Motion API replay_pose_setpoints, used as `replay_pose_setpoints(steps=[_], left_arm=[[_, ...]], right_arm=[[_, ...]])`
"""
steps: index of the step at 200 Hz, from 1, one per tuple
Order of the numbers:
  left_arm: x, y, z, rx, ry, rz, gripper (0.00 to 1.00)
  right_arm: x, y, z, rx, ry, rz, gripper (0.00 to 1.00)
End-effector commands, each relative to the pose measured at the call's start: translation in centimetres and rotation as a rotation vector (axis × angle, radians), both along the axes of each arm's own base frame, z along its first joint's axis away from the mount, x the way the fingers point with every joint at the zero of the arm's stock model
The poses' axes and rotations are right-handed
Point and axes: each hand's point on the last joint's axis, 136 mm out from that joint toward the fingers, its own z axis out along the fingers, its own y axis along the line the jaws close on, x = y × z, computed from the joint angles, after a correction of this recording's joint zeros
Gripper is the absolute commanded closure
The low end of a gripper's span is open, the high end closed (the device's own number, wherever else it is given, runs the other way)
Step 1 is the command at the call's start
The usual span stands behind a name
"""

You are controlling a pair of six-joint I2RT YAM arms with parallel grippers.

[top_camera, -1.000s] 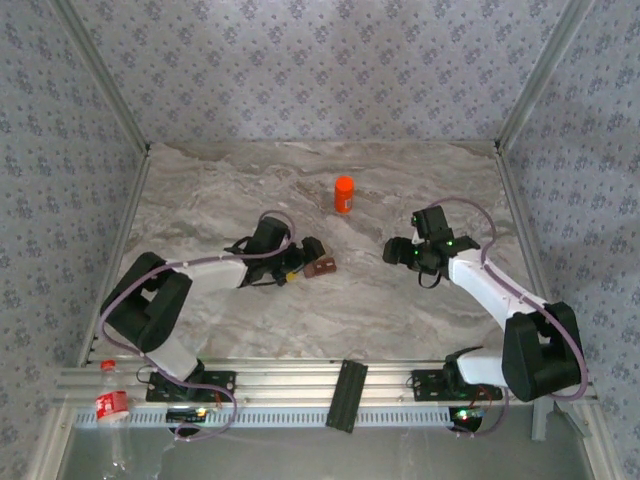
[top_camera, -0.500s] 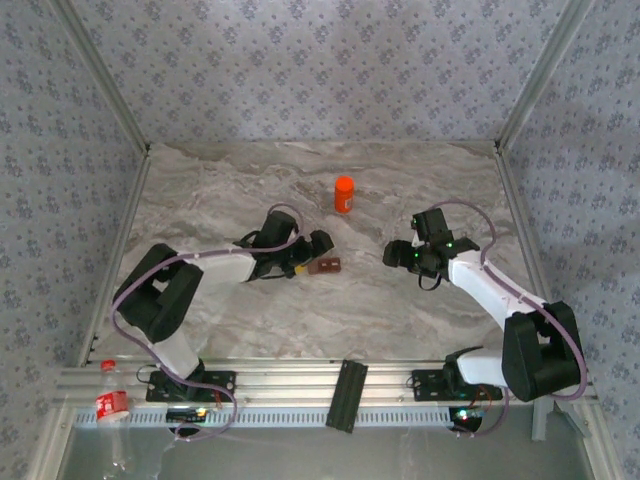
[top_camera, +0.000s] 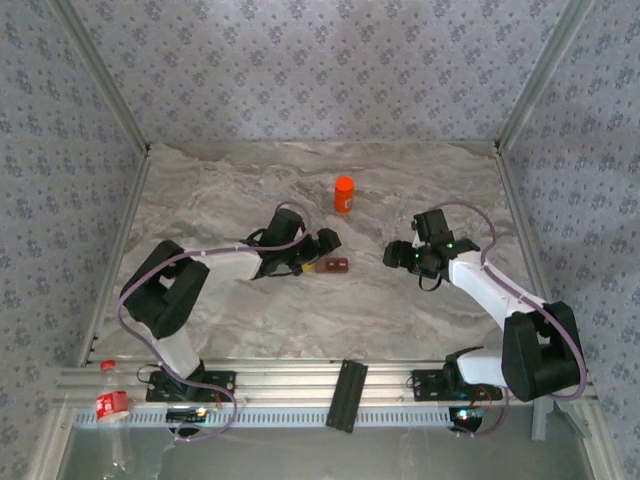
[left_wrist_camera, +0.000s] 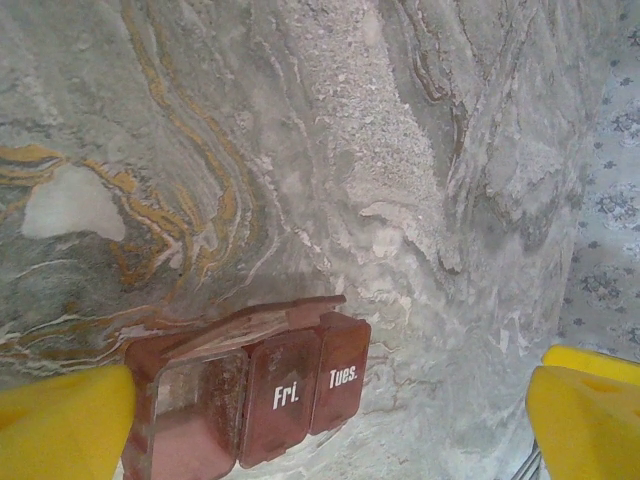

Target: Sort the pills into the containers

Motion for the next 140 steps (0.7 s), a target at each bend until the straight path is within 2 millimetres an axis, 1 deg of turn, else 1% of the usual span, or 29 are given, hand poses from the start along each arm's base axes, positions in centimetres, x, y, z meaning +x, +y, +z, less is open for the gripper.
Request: replay_pose_setpoints(steps=[1, 18, 29, 40, 46, 53, 71, 94, 115, 128, 132, 140], left_arm=[[0.3, -1.2, 0.8, -0.028, -0.015, -0.017, 0.00], [0.2, -1.1, 0.9, -0.028, -0.017, -0.018, 0.00], [0.2, -1.1, 1.1, -0.030, -0.020, -0.018, 0.00], [0.1, -1.1, 1.3, -0.035, -0.021, -0.018, 0.00], [0.0, -1.0, 1.6, -0.037, -0.024, -0.017, 0.00], [-0.1, -0.9, 1.9, -0.039, -0.031, -0.018, 0.00], [-0.3, -0.1, 2.6, -0.024, -0.050, -0.014, 0.00], [-0.4, 1.2, 4.2, -0.005, -0.102, -0.008, 0.00], [-0.5, 2.6, 6.1, 0.010, -0.155, 0.001, 0.00], [-0.4, 3.5, 7.4, 0.022, -0.192, 0.011, 0.00], [-0.3, 3.8, 7.8, 0.024, -0.204, 0.015, 0.00], [-0.1, 4.4, 8.5, 0.026, -0.224, 0.025, 0.00]], right_arm=[[-0.1, -0.1, 0.4, 0.018, -0.007, -0.015, 0.22], [-0.1, -0.1, 0.5, 0.019, -0.010, -0.016, 0.22], [0.0, -0.4, 0.7, 0.006, -0.017, -0.022, 0.20], [0.5, -1.2, 1.2, -0.032, -0.044, -0.046, 0.09], [0.6, -1.4, 1.5, -0.046, -0.055, -0.056, 0.06], [0.6, -1.7, 1.8, -0.057, -0.068, -0.059, 0.00], [0.5, -2.2, 2.8, -0.070, -0.082, -0.073, 0.00], [0.8, -3.2, 4.3, -0.125, -0.118, -0.097, 0.00], [1.8, -5.0, 6.2, -0.224, -0.179, -0.162, 0.00], [1.6, -7.2, 7.1, -0.280, -0.192, -0.318, 0.00], [1.5, -7.3, 7.3, -0.278, -0.188, -0.331, 0.00], [1.5, -7.1, 7.9, -0.278, -0.203, -0.301, 0.00]])
